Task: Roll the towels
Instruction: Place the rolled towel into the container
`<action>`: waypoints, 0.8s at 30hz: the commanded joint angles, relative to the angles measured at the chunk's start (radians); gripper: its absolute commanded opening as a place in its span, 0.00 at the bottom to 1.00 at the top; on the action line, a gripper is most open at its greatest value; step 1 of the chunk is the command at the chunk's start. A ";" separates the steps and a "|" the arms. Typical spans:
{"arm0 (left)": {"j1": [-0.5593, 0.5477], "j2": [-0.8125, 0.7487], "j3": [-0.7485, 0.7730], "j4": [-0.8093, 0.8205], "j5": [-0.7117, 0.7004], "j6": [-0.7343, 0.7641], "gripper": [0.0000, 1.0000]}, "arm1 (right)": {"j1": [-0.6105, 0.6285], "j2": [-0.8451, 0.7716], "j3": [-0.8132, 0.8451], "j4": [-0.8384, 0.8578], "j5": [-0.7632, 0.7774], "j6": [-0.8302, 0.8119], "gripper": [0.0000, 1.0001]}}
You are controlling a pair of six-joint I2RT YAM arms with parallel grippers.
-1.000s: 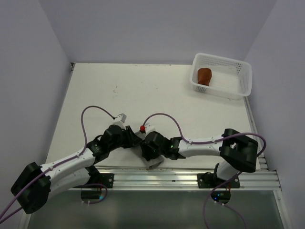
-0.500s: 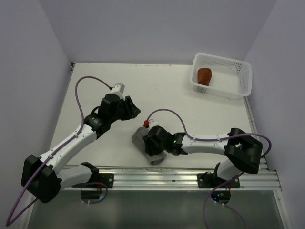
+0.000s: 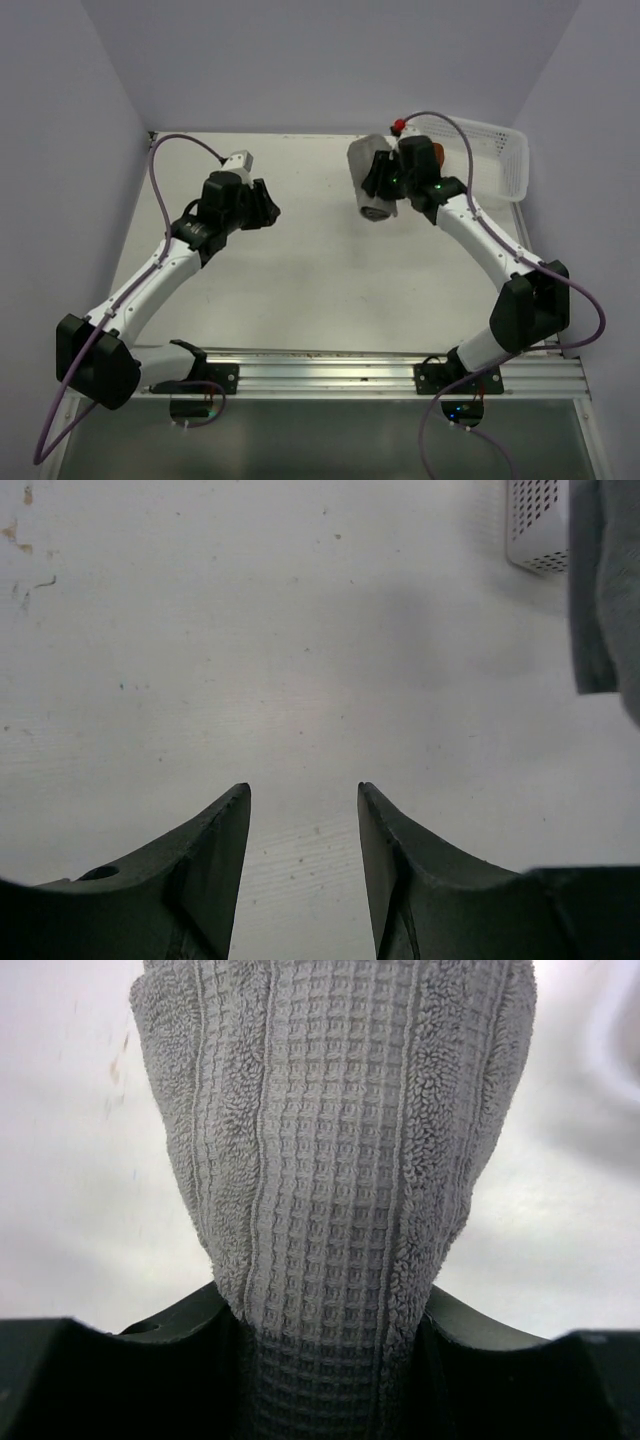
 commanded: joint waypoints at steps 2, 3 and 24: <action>0.042 0.008 -0.018 -0.010 -0.003 0.078 0.51 | -0.127 0.049 0.191 -0.075 0.012 -0.093 0.03; 0.048 0.011 -0.032 -0.002 -0.003 0.092 0.51 | -0.146 0.055 0.229 -0.076 0.023 -0.097 0.03; 0.114 0.063 -0.069 0.030 0.086 0.153 0.51 | -0.328 0.146 0.096 0.385 0.336 -0.295 0.03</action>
